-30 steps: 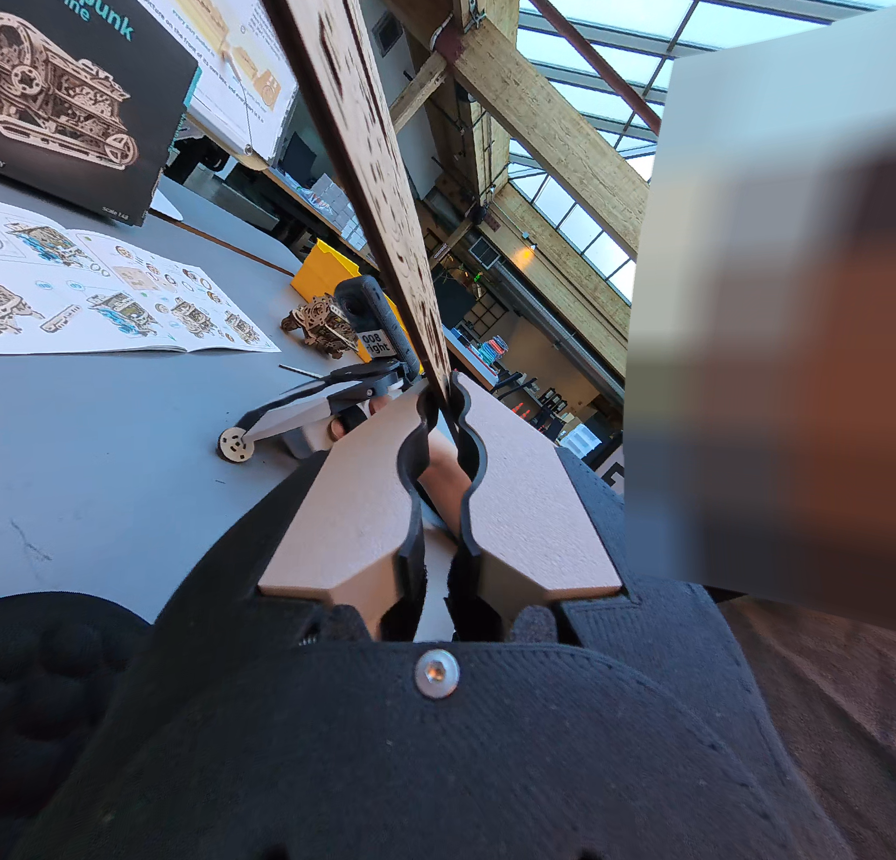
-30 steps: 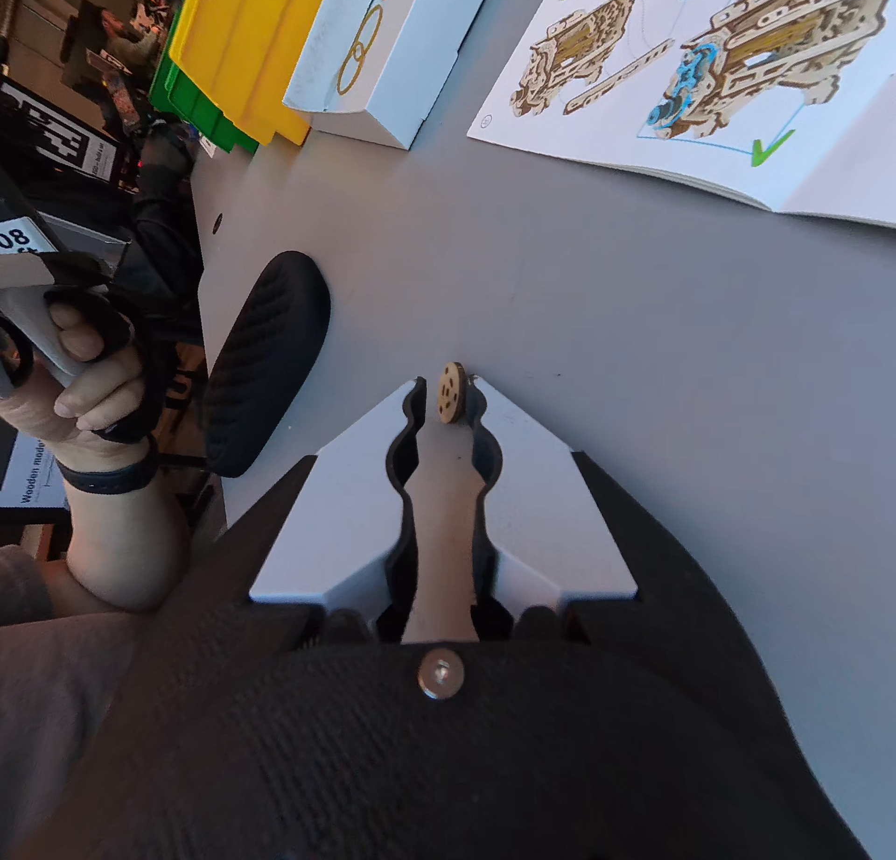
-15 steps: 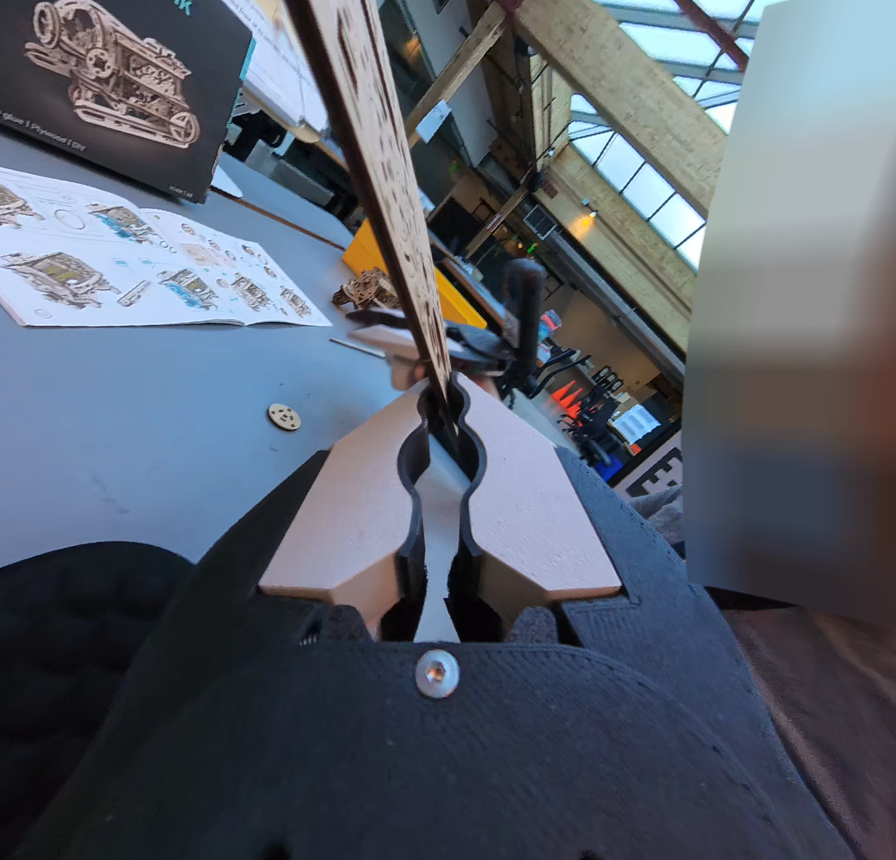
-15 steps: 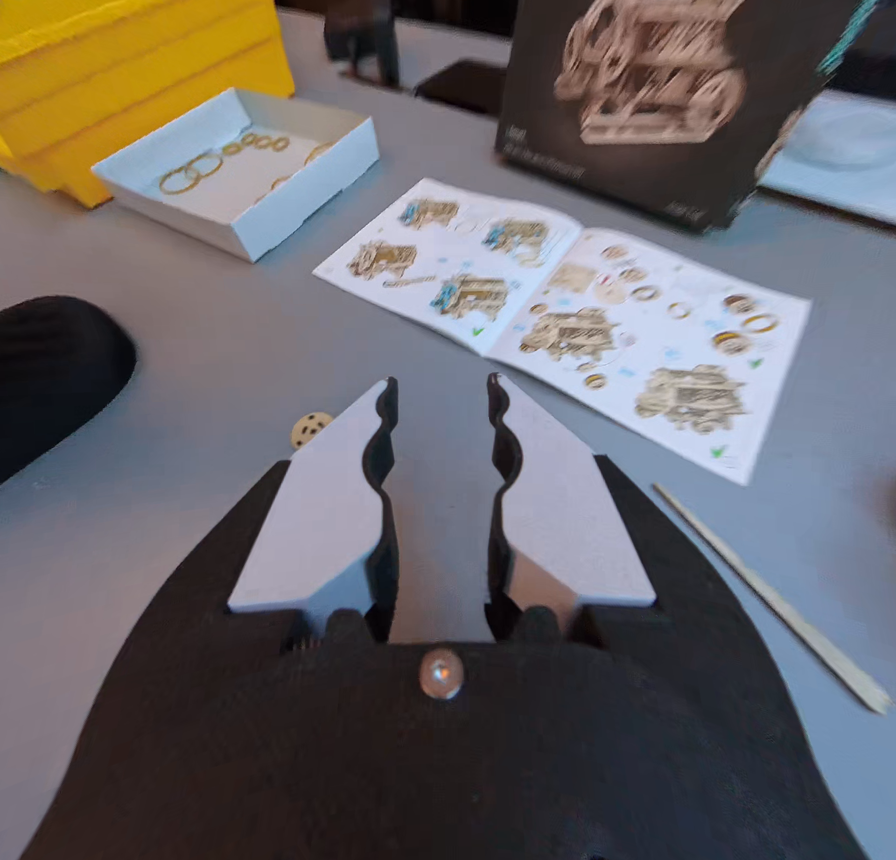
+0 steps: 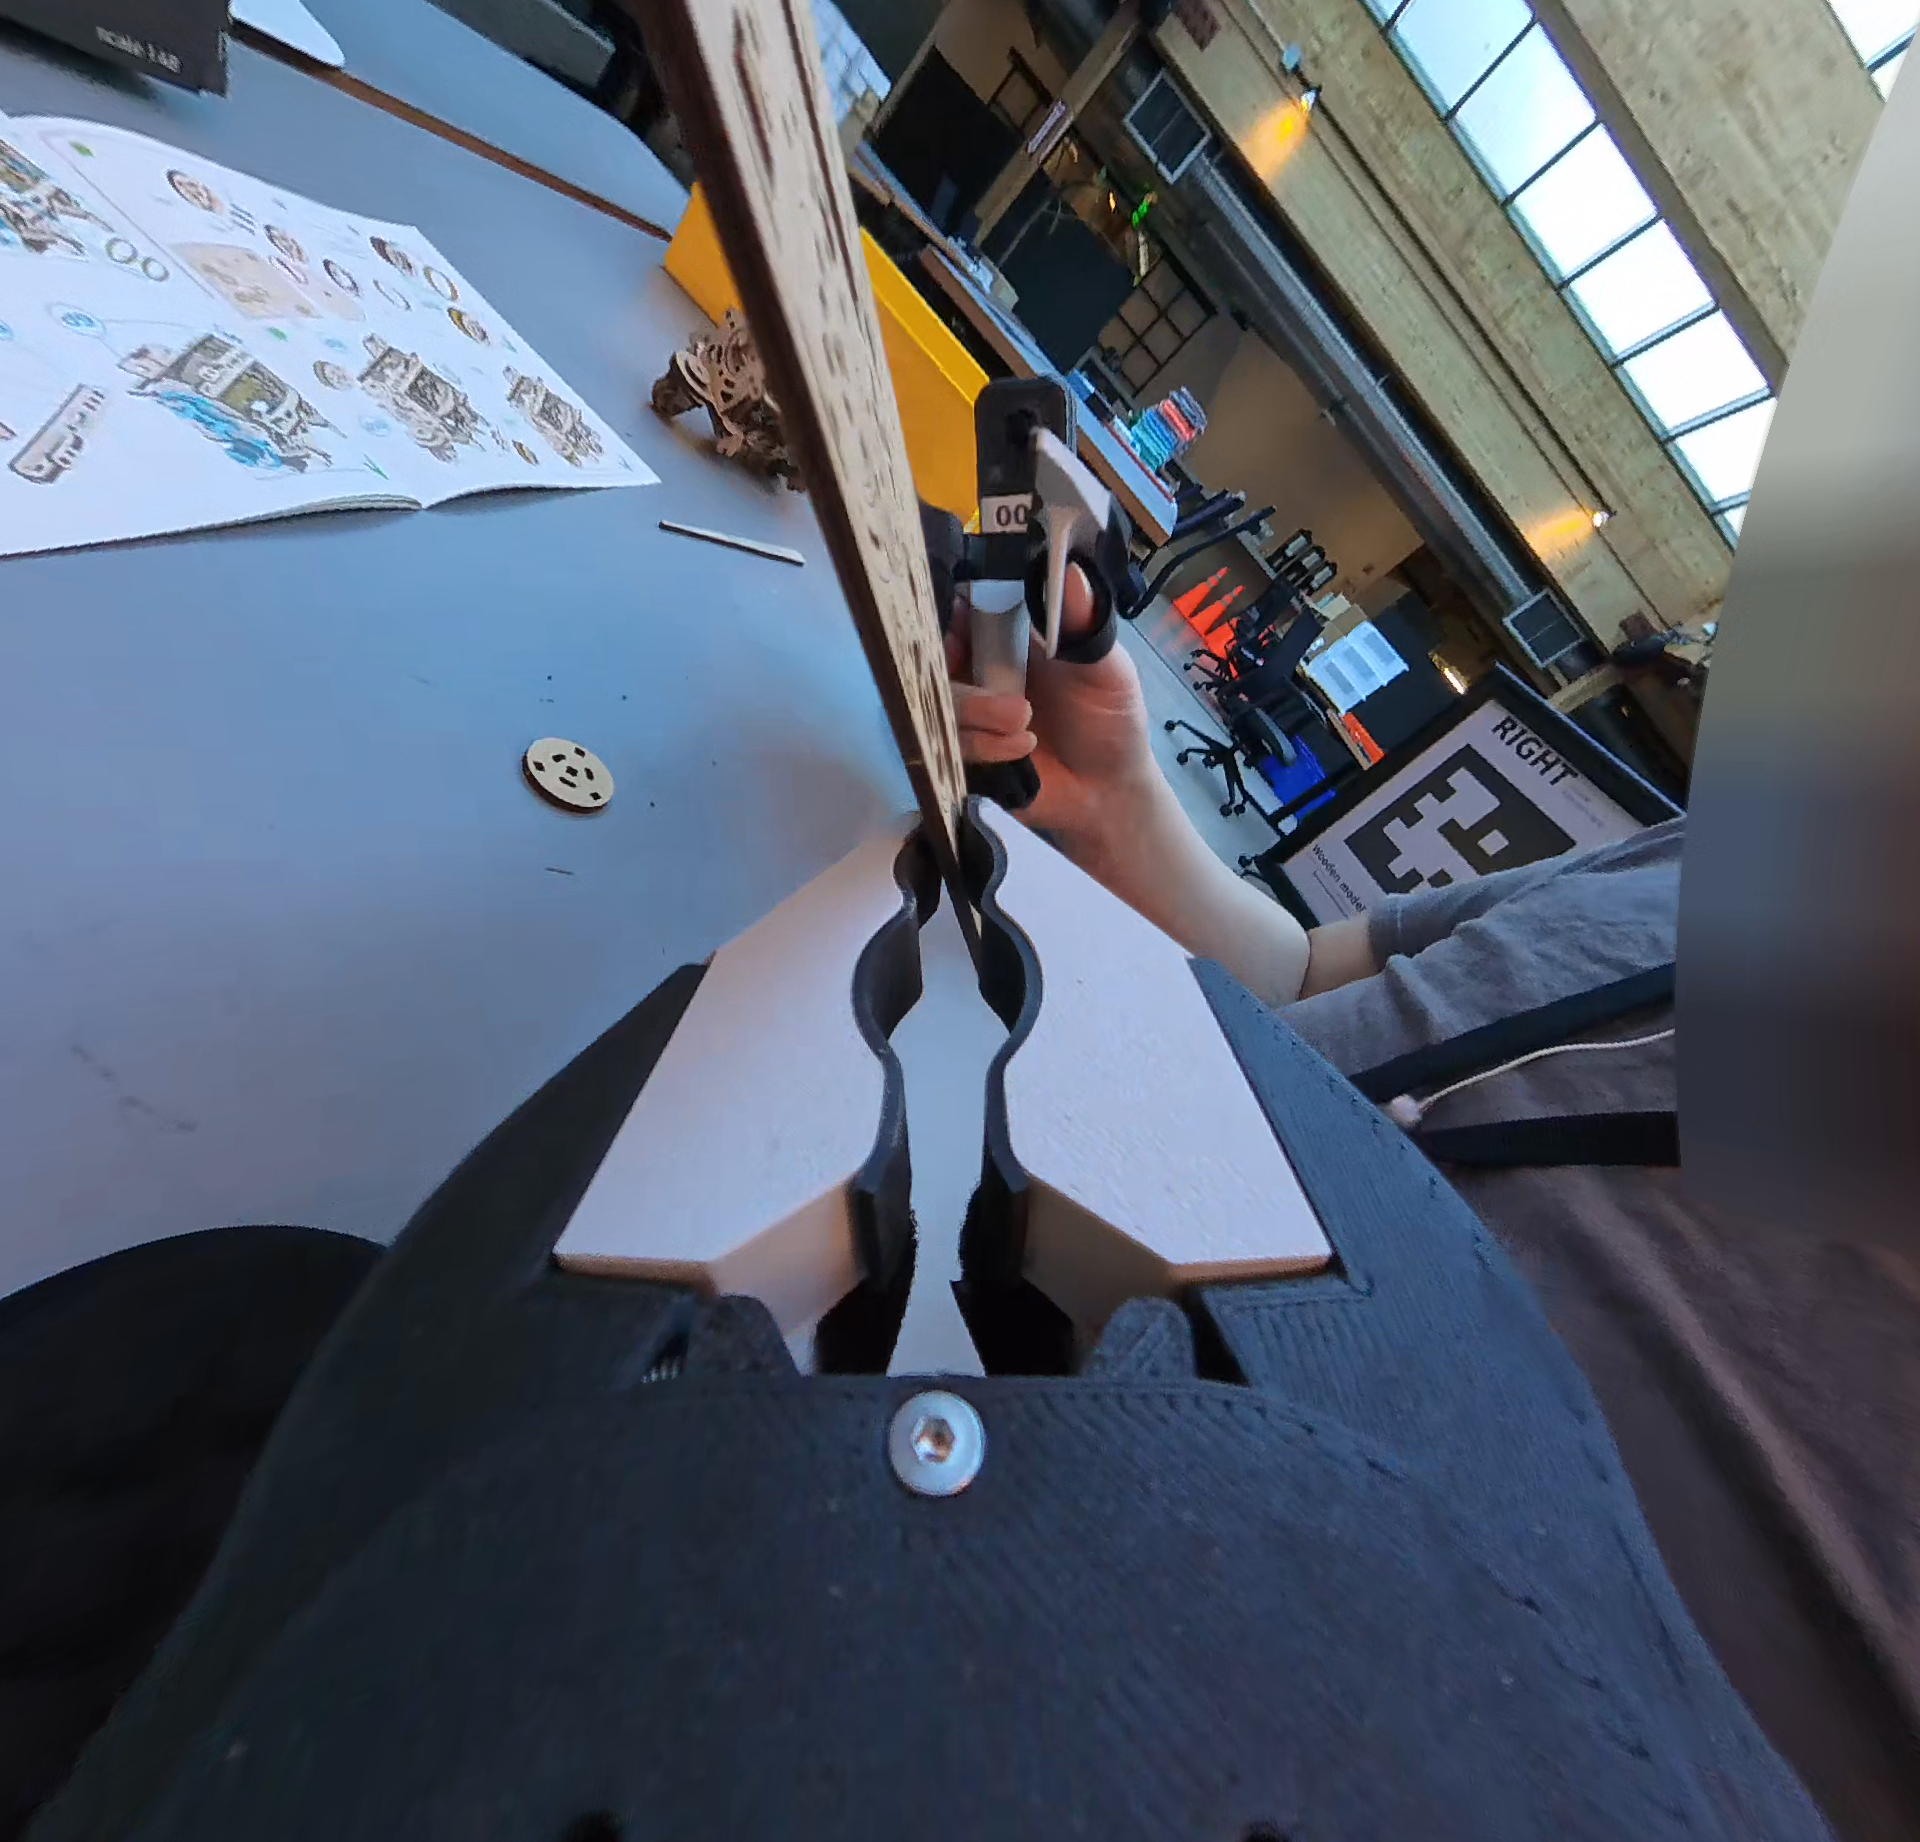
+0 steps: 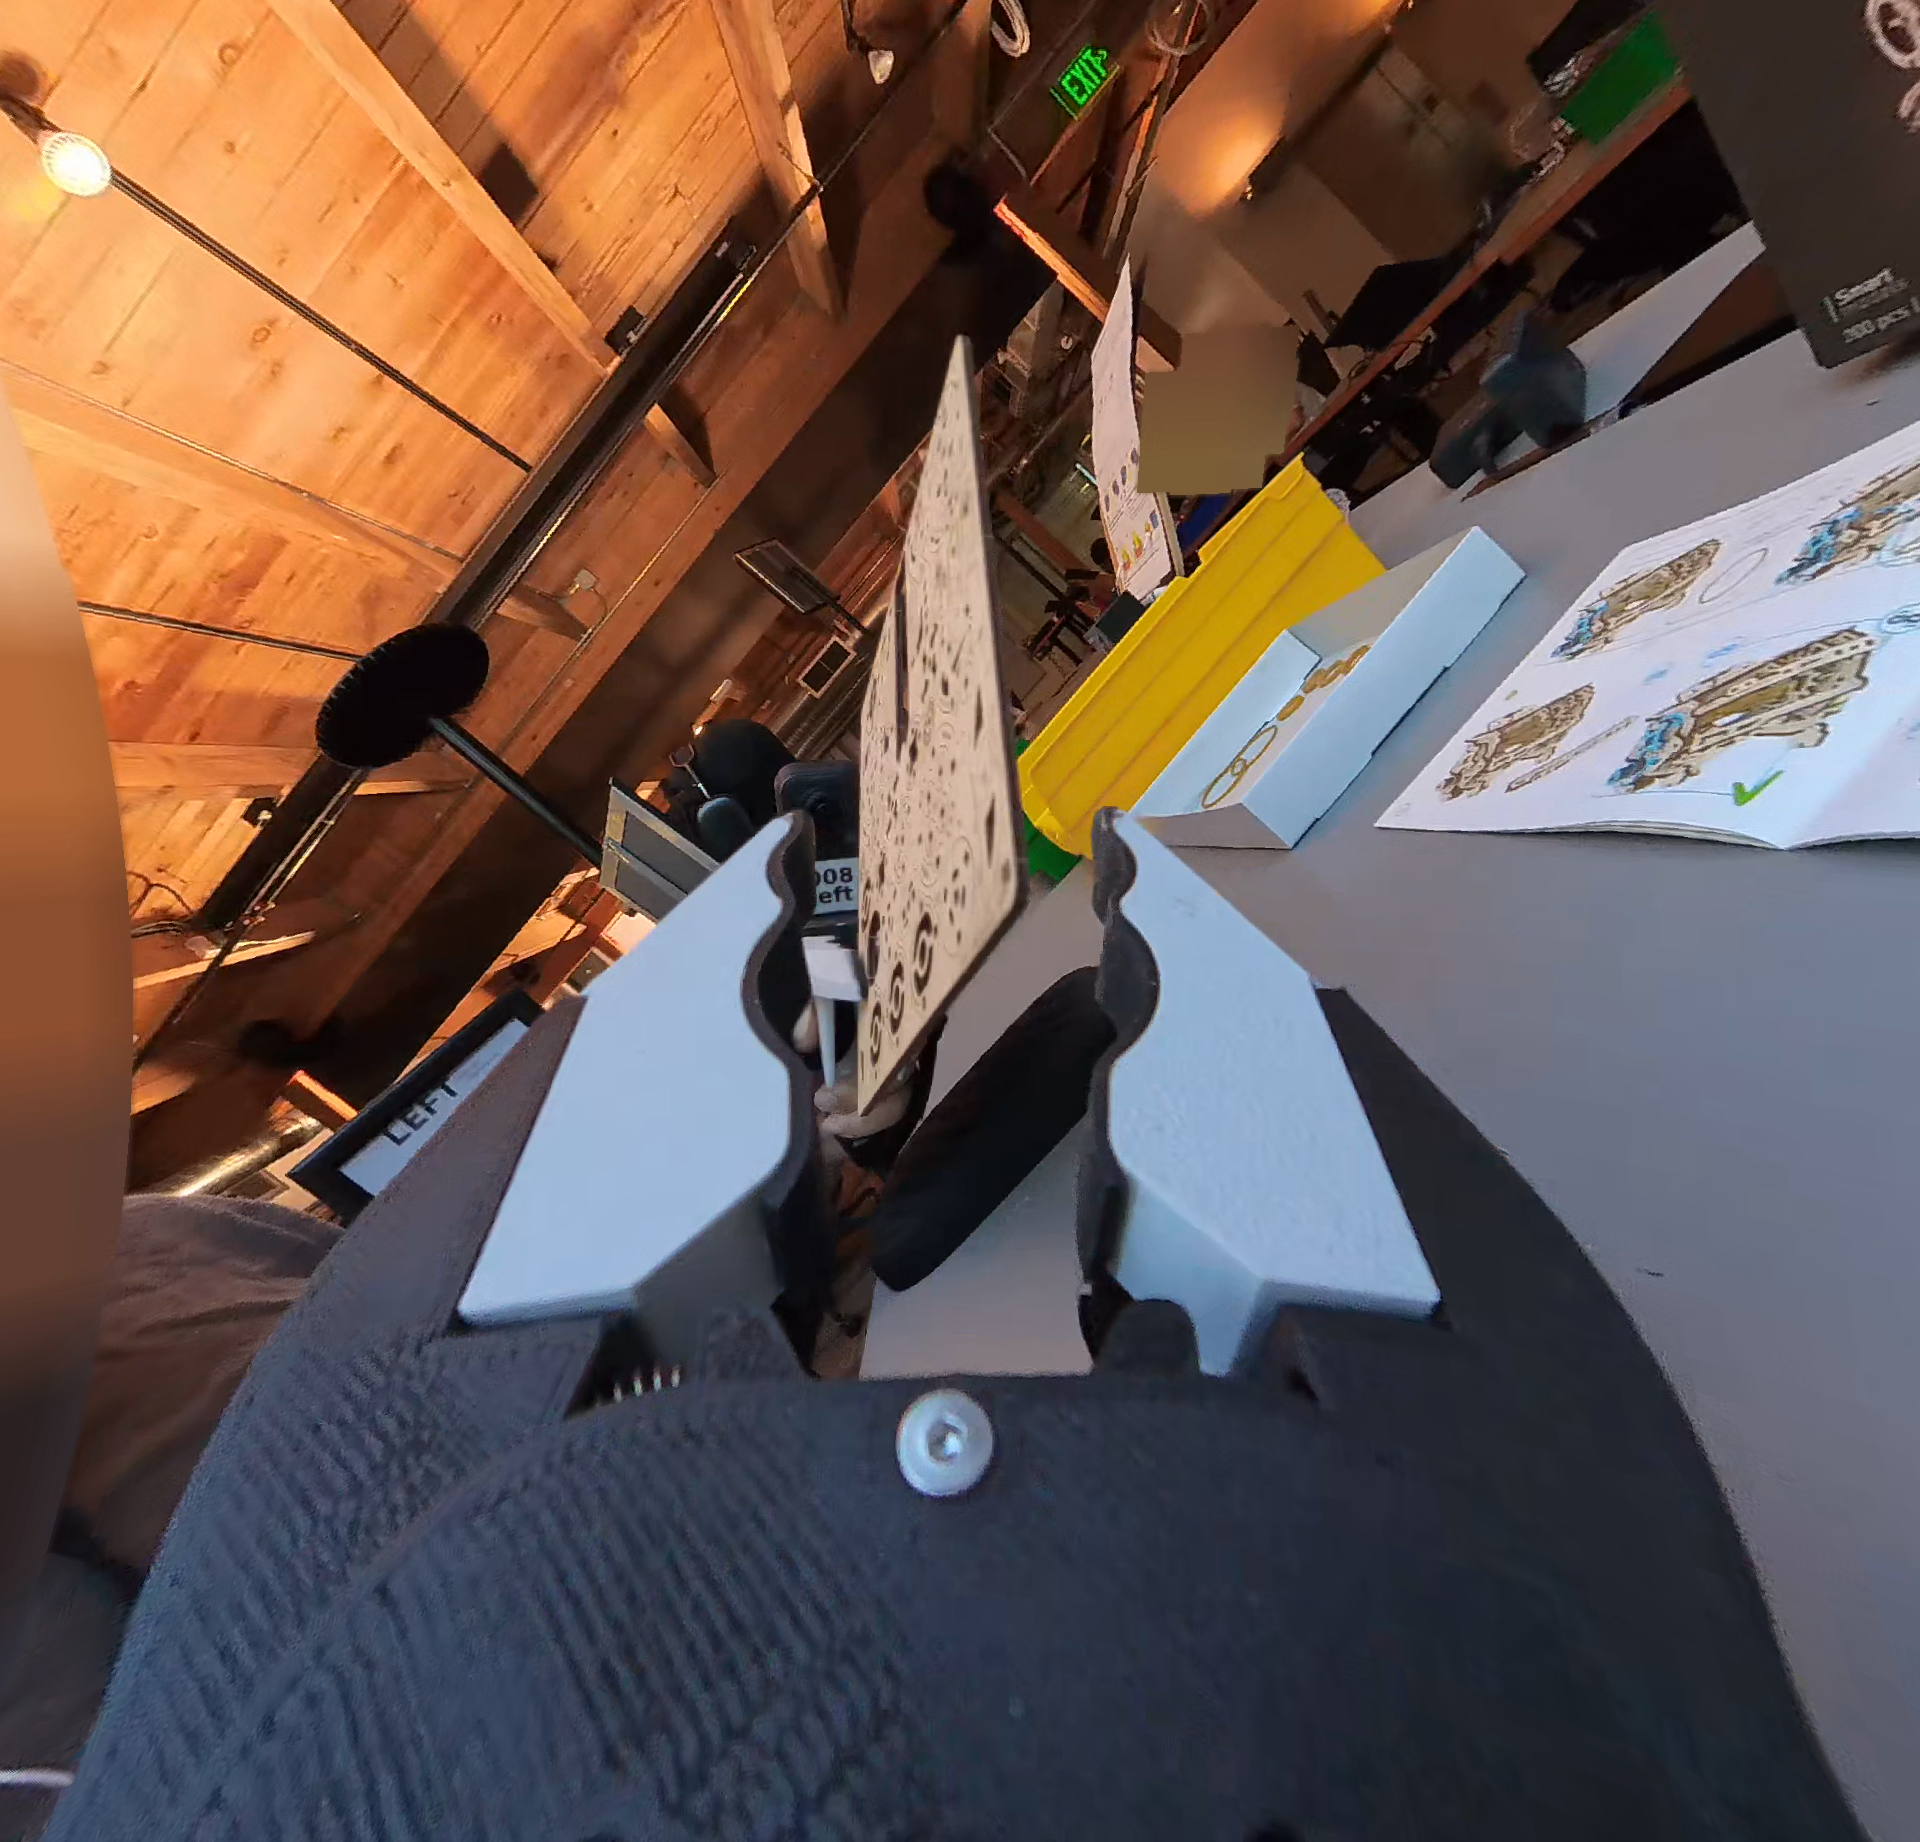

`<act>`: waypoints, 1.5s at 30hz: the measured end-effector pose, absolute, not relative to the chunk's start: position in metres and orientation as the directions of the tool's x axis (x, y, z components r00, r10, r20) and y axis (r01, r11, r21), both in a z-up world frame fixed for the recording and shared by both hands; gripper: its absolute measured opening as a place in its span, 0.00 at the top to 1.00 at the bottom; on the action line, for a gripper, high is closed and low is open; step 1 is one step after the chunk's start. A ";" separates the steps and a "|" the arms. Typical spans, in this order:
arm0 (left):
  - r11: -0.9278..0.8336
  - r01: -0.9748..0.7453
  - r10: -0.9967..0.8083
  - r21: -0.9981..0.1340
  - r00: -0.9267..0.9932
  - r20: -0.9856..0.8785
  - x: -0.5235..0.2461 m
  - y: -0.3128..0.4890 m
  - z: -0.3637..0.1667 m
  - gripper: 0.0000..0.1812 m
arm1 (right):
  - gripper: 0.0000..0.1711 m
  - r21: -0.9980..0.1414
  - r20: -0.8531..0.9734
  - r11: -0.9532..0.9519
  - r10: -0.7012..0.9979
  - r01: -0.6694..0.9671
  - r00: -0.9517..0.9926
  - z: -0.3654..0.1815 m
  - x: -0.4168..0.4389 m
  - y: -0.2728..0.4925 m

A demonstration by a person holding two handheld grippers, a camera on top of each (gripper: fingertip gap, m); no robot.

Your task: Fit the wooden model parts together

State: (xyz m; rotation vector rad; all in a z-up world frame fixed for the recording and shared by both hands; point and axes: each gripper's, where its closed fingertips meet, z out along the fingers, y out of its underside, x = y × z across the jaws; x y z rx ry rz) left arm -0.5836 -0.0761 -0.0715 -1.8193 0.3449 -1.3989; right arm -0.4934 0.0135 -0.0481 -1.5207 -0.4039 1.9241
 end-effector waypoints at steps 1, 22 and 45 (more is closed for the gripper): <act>-0.654 0.226 -0.638 -0.722 0.348 0.687 -0.581 -0.078 -0.073 0.99 | 0.69 -0.602 -0.752 -0.749 0.649 -0.278 -0.120 -0.049 -0.495 0.012; -0.745 0.082 -0.636 -0.662 0.215 0.741 -0.575 -0.110 -0.080 0.99 | 0.92 -0.602 -0.759 -0.798 0.587 -0.040 -0.282 -0.056 -0.511 -0.032; -0.714 0.238 -0.618 -0.659 0.229 0.752 -0.595 -0.098 -0.078 0.99 | 0.99 -0.545 -0.797 -0.838 0.531 -0.036 -0.289 -0.072 -0.518 -0.038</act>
